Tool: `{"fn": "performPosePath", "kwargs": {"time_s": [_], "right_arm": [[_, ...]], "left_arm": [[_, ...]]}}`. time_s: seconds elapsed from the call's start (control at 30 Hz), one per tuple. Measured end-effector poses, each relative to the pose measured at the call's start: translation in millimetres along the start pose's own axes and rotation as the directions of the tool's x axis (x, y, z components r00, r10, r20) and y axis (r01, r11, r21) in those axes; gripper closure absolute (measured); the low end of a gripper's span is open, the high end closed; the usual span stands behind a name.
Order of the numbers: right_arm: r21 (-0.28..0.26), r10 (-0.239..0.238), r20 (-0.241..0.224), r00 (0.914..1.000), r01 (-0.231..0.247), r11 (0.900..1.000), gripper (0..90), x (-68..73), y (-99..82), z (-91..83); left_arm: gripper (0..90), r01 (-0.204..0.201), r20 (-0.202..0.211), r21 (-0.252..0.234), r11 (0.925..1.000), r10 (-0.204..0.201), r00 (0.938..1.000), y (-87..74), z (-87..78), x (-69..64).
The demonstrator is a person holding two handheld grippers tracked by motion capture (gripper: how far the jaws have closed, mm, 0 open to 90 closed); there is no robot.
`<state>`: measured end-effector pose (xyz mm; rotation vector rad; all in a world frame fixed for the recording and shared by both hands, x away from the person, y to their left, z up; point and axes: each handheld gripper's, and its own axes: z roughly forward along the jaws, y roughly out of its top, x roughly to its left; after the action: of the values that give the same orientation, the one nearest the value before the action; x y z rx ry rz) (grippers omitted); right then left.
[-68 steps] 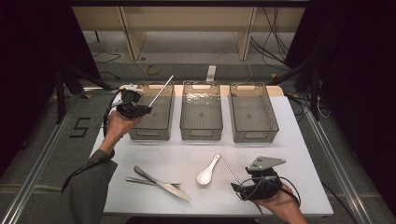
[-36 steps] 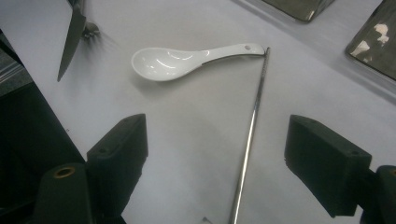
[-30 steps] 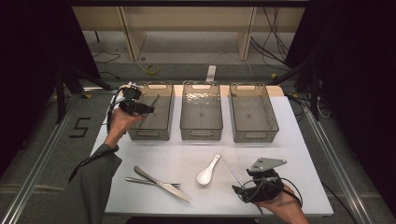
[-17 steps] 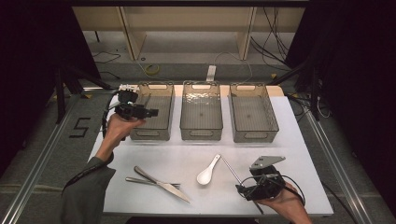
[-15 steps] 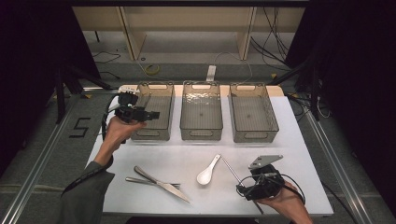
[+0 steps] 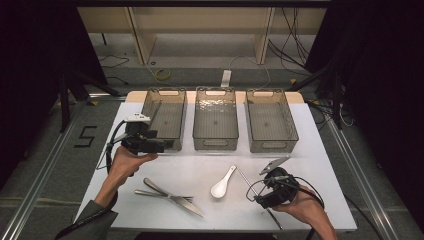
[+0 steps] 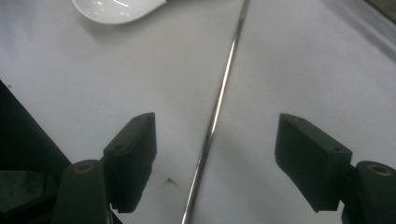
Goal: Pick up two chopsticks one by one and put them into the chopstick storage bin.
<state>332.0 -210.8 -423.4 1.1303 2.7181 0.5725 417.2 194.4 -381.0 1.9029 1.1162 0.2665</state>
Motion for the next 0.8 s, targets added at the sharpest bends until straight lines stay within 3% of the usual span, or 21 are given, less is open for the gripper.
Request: {"fn": "performPosePath", "kwargs": {"time_s": [0.23, 0.3, 0.47, 0.57, 0.8], "right_arm": [[0.038, 0.011, 0.002, 0.9999, -0.011, 0.9992, 32.6, 0.1, 4.7, 1.5], [0.054, 0.01, 0.007, 0.9999, -0.011, 0.9985, 34.7, 0.7, 4.4, 1.8], [0.107, -0.002, 0.007, 1.0, 0.001, 0.9943, 44.0, 2.1, 3.4, 6.7], [0.157, -0.01, 0.016, 0.9998, 0.007, 0.9875, 50.3, 2.3, 1.9, 11.2], [0.17, 0.002, 0.005, 1.0, -0.002, 0.9854, 57.9, -0.3, -1.3, 17.0]], "left_arm": [[18.2, -0.024, 0.027, -0.046, 0.9987, 0.026, 0.9993, -20.6, -7.1, -9.3], [18.2, -0.047, 0.027, -0.038, 0.9982, 0.048, 0.9985, -25.7, -6.8, -11.8], [17.8, -0.053, 0.065, -0.054, 0.9972, 0.056, 0.9963, -37.5, -6.3, -22.9], [17.2, -0.088, 0.078, -0.05, 0.9948, 0.092, 0.9927, -43.3, -4.6, -31.7], [17.1, -0.111, 0.112, -0.028, 0.9935, 0.113, 0.9873, -59.2, -5.0, -44.4]]}}
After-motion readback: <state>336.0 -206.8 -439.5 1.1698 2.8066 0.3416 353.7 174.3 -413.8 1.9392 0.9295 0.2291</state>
